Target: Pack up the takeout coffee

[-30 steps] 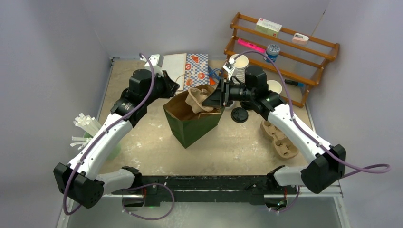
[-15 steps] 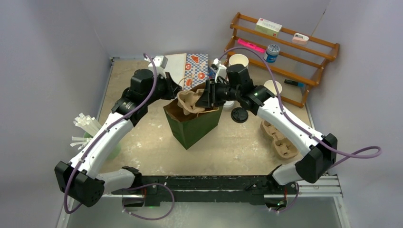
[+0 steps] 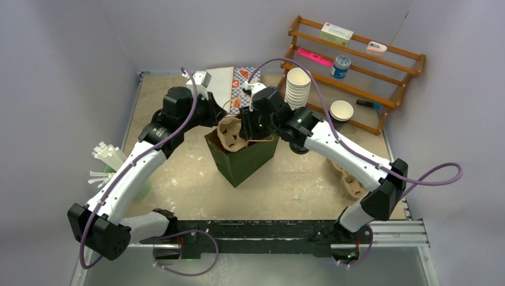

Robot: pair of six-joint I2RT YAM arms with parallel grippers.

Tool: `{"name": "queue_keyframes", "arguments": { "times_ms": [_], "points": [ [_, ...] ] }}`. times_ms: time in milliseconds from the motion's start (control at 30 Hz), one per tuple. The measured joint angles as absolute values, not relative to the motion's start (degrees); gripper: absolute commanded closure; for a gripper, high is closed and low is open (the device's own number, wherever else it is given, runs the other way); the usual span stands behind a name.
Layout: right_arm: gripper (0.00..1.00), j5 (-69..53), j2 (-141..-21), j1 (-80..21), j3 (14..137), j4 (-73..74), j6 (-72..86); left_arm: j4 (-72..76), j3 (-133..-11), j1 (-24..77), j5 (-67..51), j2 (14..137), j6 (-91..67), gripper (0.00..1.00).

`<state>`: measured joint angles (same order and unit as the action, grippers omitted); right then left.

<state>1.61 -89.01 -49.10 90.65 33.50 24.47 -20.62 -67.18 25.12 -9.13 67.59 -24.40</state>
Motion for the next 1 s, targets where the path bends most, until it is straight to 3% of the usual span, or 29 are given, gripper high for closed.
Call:
{"name": "queue_keyframes", "arguments": {
  "times_ms": [267, 733, 1000],
  "points": [
    [0.77, 14.0, -92.4, -54.2, 94.7, 36.6, 23.3, -23.4, -68.3, 25.1, -9.4, 67.6, -23.6, 0.95],
    [0.78, 19.1, -89.1, -54.8, 93.3, 41.1, 21.7, -24.8, -74.5, 25.1, -7.3, 68.6, -20.3, 0.95],
    [0.79, 21.6, -90.5, -55.3, 93.1, 40.5, 20.0, -24.5, -74.5, 25.1, -12.3, 69.9, -20.4, 0.95]
  ]
}}
